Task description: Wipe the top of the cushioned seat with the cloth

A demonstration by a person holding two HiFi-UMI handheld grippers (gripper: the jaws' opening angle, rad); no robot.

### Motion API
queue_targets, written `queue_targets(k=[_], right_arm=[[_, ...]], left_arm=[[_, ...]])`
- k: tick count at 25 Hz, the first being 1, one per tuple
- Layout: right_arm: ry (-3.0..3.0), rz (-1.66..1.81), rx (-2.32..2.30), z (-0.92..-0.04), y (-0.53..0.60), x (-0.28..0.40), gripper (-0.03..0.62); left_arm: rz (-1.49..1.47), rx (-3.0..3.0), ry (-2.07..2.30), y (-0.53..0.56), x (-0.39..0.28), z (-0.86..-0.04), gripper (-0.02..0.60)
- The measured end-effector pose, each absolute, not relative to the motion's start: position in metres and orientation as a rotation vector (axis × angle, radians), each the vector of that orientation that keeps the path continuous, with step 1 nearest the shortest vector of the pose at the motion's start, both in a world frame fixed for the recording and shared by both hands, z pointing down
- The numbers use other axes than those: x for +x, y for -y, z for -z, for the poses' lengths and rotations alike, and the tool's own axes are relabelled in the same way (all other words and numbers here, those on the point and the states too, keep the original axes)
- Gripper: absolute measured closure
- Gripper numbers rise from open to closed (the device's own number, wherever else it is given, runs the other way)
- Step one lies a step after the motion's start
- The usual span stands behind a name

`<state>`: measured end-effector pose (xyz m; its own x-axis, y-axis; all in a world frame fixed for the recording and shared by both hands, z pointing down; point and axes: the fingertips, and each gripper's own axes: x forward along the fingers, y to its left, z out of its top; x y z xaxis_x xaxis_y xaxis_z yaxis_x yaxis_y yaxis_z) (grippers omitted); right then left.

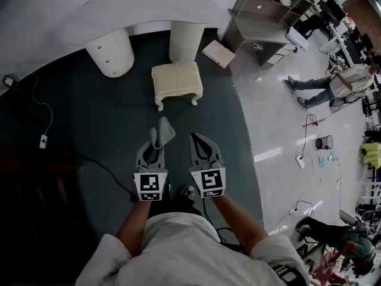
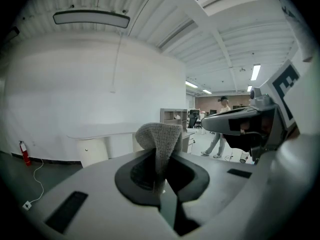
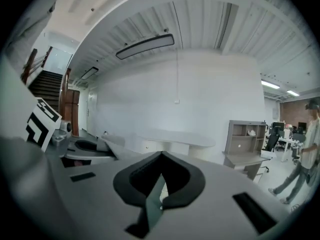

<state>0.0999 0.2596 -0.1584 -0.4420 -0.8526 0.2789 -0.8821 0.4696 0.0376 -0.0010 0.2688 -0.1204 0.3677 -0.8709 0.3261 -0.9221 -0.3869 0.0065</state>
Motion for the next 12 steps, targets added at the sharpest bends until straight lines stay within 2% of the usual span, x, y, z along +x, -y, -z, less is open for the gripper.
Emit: queue_targets(k=[12], right_arm=[[2.479,-0.074,1.633,0.235,-0.333,0.178,0.585]], left_arm=[[-0.268,2.520,1.659,-0.352,0.070,0.198,0.554]])
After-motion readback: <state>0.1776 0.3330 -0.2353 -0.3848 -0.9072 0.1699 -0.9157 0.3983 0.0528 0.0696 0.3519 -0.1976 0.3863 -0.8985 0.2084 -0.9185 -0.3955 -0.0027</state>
